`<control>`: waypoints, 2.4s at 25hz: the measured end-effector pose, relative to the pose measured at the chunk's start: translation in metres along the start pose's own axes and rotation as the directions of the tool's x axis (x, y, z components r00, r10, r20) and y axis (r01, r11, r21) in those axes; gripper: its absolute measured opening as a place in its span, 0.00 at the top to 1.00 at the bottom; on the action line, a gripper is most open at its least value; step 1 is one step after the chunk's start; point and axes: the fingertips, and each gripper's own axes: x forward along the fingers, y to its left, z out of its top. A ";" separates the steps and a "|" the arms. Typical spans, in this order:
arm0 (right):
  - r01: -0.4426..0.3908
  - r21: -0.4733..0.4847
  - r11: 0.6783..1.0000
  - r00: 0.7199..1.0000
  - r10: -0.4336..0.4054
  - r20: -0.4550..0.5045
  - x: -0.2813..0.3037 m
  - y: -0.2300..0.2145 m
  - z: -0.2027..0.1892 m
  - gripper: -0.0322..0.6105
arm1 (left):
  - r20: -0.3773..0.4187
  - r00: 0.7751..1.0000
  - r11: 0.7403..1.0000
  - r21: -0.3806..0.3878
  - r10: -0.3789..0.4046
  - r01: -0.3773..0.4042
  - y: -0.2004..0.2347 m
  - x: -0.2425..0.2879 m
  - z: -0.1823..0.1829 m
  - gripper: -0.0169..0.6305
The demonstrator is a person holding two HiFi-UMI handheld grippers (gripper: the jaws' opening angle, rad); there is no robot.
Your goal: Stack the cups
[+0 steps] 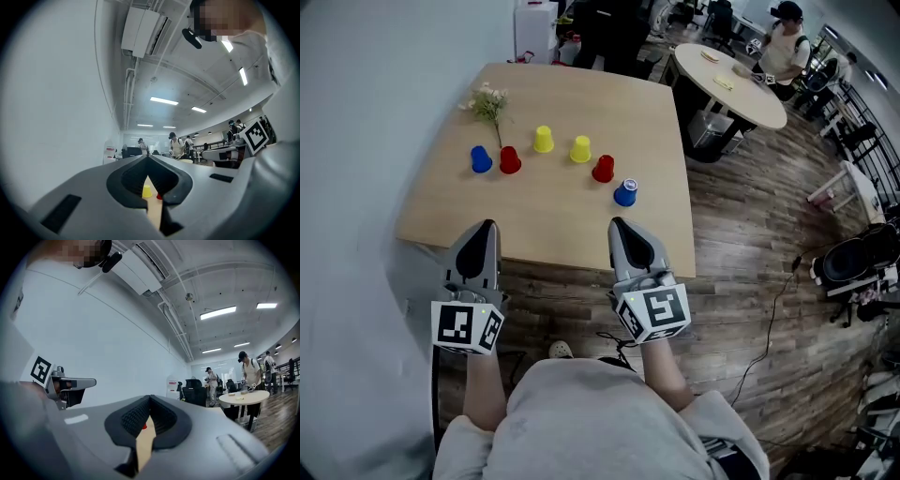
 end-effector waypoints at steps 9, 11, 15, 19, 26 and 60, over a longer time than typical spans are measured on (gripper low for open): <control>0.058 -0.016 0.998 0.997 -0.059 -0.055 0.025 -0.016 -0.016 0.93 | -0.012 0.999 0.997 -0.062 -0.050 0.050 0.020 0.037 -0.025 0.96; 0.071 -0.020 0.997 0.996 -0.072 -0.061 0.032 -0.025 -0.018 0.93 | -0.013 0.998 0.996 -0.070 -0.056 0.055 0.024 0.046 -0.028 0.96; 0.080 -0.028 0.996 0.995 -0.081 -0.058 0.057 -0.044 -0.024 0.93 | -0.016 0.999 0.997 -0.070 -0.046 0.045 0.038 0.072 -0.038 0.96; 0.081 -0.028 0.996 0.995 -0.083 -0.052 0.092 -0.067 -0.025 0.93 | -0.022 0.999 0.997 -0.070 -0.043 0.041 0.050 0.108 -0.044 0.96; 0.096 -0.028 0.995 0.993 -0.098 -0.073 0.142 -0.109 -0.023 0.93 | -0.019 0.999 0.998 -0.052 -0.032 0.031 0.066 0.161 -0.040 0.96; 0.437 0.027 0.899 0.679 -0.310 -0.666 0.141 -0.207 -0.272 0.60 | -0.206 0.963 0.982 -0.109 -0.173 0.153 0.106 0.269 -0.121 0.96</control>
